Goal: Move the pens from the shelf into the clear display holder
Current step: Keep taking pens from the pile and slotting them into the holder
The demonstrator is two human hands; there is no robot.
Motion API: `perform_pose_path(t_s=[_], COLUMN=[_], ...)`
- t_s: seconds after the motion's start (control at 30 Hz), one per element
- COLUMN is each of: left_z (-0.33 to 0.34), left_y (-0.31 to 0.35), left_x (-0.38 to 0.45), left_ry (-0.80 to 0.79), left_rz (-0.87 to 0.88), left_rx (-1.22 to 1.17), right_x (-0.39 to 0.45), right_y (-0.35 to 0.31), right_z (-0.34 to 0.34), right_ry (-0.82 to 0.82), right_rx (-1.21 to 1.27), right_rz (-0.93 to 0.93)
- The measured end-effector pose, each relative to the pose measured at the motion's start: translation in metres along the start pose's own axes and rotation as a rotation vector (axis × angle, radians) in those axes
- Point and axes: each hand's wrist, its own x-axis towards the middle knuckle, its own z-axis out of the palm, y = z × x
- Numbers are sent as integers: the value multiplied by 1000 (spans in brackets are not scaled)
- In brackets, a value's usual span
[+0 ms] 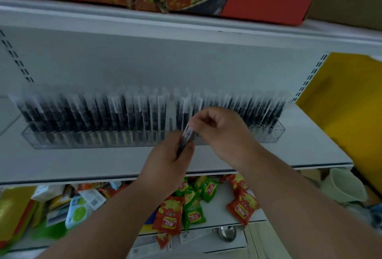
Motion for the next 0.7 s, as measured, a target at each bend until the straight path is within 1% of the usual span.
perform_pose_path(t_s=[0.1, 0.17, 0.23, 0.3, 0.37, 0.5, 0.6, 0.7], left_z=[-2, -4, -3, 1, 5, 7, 7, 6], left_y=[-7, -14, -20, -23, -26, -30, -30, -27], left_x=[1, 3, 6, 9, 12, 16, 18, 19], left_ry=[48, 129, 193, 212, 161, 61, 51, 57], left_rz=[29, 104, 207, 287, 323, 290, 292, 302], left_rx=[138, 289, 422, 547, 625, 733, 758, 780], right_x=[0, 3, 6, 8, 11, 19, 24, 28], right_y=[2, 3, 4, 4, 1, 1, 4, 14], right_z=[-11, -20, -26, -30, -32, -34, -28, -19], right_ry=[192, 330, 442, 502, 500, 452, 352, 261], right_rx=[286, 366, 295, 113, -24, -142, -272, -381], right_rz=[66, 32, -62, -157, -213, -257, -276, -240])
